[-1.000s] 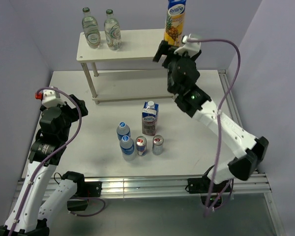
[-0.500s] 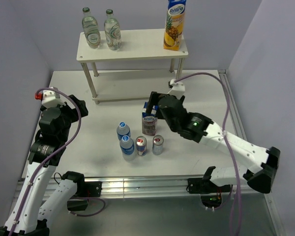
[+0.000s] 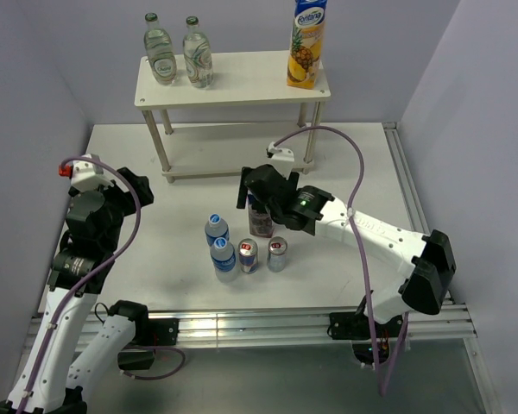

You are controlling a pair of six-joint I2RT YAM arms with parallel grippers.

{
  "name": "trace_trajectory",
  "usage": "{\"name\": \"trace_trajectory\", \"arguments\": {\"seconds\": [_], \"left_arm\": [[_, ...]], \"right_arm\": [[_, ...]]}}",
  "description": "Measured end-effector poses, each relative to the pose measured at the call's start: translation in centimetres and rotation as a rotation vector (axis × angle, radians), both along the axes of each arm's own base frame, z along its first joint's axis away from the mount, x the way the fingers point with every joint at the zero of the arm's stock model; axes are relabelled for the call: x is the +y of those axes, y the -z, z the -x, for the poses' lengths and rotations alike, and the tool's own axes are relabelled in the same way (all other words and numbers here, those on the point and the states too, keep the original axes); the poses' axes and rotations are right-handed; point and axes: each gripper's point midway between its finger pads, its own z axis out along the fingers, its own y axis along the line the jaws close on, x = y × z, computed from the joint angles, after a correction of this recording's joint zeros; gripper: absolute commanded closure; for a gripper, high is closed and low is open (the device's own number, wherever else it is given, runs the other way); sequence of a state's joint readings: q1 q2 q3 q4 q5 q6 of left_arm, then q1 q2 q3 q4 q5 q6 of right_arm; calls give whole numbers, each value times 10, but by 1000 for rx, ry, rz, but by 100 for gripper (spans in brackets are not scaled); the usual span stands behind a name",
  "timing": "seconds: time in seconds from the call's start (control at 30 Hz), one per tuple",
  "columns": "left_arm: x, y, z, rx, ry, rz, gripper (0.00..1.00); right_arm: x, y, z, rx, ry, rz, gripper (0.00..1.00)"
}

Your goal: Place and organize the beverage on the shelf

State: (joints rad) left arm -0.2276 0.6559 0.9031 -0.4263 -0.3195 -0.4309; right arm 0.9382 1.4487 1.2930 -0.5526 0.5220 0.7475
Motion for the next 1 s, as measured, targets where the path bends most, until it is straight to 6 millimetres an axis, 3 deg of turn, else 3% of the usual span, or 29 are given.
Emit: {"name": "trace_trajectory", "arguments": {"seconds": [0.2, 0.47, 0.57, 0.6, 0.73, 0.9, 1.0], "left_arm": [[0, -2, 1, -8, 0, 2, 9], [0, -4, 3, -16, 3, 4, 9], [0, -5, 4, -20, 4, 5, 9], [0, -6, 4, -23, 5, 6, 8], [0, -7, 6, -30, 5, 8, 9], [0, -8, 6, -31, 7, 8, 9], [0, -8, 6, -31, 7, 8, 9]], "right_arm": [[8, -2, -6, 2, 2, 11, 0], [1, 4, -11, 8, 38, 78, 0], [-4, 8, -13, 9, 57, 111, 11], [-5, 10, -13, 11, 61, 119, 22], [-9, 11, -13, 10, 80, 133, 48], [-9, 10, -14, 11, 89, 134, 63], [-9, 9, -13, 15, 87, 137, 63]]}}
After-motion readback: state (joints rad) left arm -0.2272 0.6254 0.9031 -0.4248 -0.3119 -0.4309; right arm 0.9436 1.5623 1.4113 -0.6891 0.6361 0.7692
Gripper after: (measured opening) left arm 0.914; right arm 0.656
